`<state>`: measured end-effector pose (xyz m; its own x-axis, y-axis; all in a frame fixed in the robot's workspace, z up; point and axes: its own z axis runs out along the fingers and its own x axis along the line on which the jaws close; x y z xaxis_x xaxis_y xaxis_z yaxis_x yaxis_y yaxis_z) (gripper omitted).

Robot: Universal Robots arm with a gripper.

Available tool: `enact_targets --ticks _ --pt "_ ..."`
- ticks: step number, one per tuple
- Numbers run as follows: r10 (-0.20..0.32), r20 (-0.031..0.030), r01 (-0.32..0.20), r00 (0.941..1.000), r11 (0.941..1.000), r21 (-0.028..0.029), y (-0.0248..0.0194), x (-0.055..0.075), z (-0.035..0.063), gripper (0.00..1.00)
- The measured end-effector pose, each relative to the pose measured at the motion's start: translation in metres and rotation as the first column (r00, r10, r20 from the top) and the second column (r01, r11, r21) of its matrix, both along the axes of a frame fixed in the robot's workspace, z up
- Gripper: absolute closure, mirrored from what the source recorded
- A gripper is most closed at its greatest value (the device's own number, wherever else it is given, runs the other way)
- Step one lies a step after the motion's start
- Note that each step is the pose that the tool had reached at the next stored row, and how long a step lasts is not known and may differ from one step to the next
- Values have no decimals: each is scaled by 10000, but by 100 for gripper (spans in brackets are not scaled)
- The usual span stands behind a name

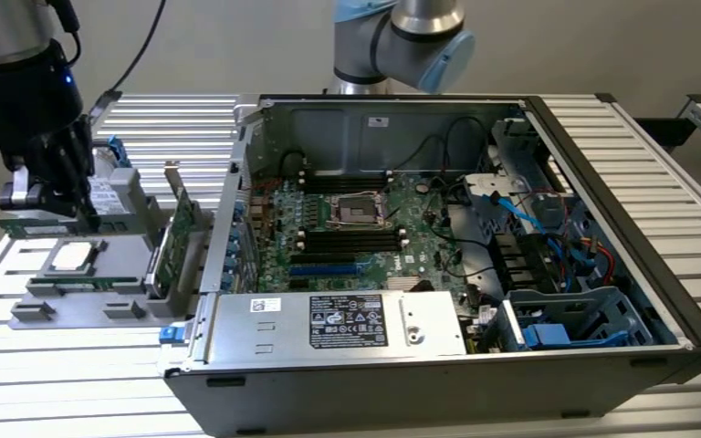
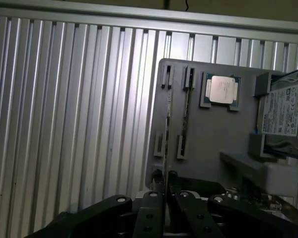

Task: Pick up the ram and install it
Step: 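Pick up the ram and move it above insertion slot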

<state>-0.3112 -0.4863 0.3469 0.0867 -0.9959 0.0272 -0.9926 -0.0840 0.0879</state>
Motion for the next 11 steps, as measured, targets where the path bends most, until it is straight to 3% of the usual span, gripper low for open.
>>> enact_targets --ticks 11 --pt "5 -18 -5 10000 10000 43 11 327 245 86"
